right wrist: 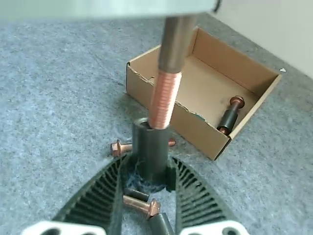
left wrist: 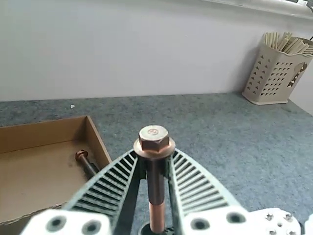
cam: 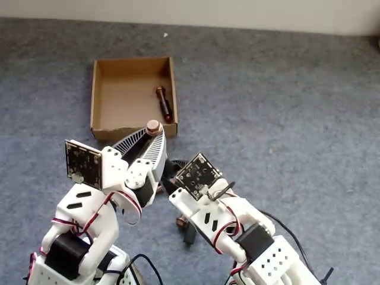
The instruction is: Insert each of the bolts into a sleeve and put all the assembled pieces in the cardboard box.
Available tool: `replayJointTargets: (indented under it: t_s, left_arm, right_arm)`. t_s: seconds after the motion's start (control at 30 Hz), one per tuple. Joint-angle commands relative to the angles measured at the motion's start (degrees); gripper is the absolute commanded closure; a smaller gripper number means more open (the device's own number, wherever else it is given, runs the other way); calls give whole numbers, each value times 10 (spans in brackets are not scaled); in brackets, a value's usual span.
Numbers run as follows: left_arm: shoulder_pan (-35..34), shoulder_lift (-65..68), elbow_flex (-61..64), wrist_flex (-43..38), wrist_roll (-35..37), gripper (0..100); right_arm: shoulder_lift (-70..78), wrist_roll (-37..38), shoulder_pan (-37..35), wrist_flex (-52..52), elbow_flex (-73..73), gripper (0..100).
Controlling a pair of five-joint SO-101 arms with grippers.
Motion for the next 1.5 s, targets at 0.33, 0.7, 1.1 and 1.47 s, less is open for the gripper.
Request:
replayJointTargets:
  t_s: [0.33, 0.7, 1.1, 1.47]
  left_arm:
    - [7, -13, 18, -17, 4, 995]
    - [6, -153, 95, -36, 4, 995]
    - [-43, -153, 106, -55, 8, 995]
    - [2, -153, 106, -52, 5, 995]
  right_arm:
    - [-16, 5, 15, -21, -43, 993]
    - [-16, 4, 15, -21, -47, 993]
    - [-16, 4, 12, -21, -48, 993]
    - [-16, 6, 12, -22, -49, 993]
